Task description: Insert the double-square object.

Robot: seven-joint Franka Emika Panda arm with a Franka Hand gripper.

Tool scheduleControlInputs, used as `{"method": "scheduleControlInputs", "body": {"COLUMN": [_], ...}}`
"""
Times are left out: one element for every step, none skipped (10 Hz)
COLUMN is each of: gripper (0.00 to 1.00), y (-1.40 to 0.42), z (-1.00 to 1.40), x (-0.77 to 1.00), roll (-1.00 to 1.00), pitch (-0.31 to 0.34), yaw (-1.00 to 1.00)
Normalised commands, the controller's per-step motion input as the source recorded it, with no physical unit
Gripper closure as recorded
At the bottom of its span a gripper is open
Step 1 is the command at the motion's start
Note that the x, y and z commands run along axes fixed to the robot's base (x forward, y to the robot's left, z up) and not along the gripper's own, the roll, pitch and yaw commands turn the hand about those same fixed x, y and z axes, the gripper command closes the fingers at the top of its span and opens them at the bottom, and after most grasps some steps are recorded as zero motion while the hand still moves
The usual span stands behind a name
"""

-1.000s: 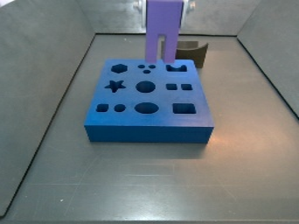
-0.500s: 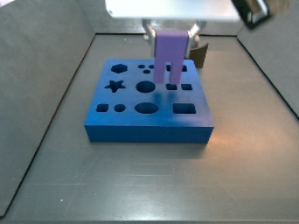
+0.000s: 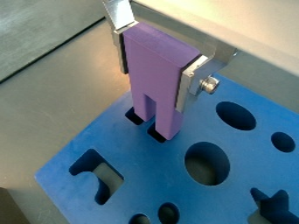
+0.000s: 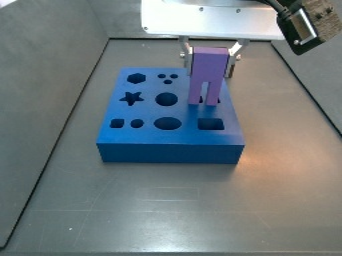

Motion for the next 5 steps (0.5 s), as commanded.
{"method": "scheduleControlInputs", "body": {"gripper": [1.0,1.0,1.0,1.0,1.0], "y": [0.11,0.22,0.16,0.09,0.0], "z": [-0.47,-0.4,-0.38,-0.55,-0.46], "x": [0.12,0.07,0.0,0.0,-0.15], "roll": [0.07,0.03,0.04,0.0,-0.01], "pitch": [-0.154,-0.147,-0.117,-0.08,-0.096], "yaw": [0.29,0.37,0.25,0.05,0.0]}}
